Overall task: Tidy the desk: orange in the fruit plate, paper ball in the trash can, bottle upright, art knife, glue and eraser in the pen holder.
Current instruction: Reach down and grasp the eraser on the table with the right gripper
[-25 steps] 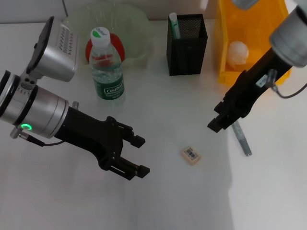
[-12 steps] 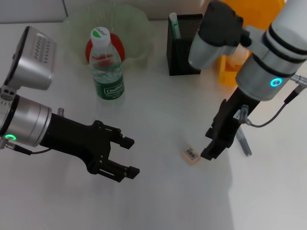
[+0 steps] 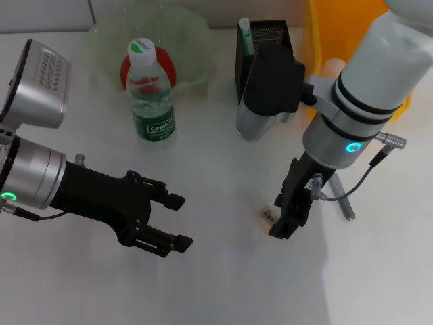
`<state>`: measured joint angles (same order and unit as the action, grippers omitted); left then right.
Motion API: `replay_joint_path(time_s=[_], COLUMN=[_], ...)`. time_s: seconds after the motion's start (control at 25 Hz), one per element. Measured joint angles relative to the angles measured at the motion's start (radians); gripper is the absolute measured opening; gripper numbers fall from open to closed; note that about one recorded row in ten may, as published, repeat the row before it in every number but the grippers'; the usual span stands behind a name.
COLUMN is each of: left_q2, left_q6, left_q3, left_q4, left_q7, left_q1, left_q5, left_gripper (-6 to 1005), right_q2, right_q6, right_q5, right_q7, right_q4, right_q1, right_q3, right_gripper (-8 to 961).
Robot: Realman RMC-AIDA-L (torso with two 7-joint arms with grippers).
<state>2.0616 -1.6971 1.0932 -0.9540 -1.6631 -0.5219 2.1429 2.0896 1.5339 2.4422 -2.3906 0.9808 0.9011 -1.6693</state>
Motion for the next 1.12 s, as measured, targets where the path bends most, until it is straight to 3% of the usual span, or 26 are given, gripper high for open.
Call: replay_joint_path(time_s=[1.12], left_q2=[0.004], left_q6=[0.01], left_q3=[-0.001], left_q4=[0.001], left_q7=[0.0], left_q1=[0.0], left_q5=[-0.007], left_gripper=[782], right_q2=[0.003], right_q6=[-0.117], right_q5=[-0.039], right_q7=[-0.007], right_q4=[-0.046], right_q1=[0.011], right_q3=[-0.11], right_gripper=[416])
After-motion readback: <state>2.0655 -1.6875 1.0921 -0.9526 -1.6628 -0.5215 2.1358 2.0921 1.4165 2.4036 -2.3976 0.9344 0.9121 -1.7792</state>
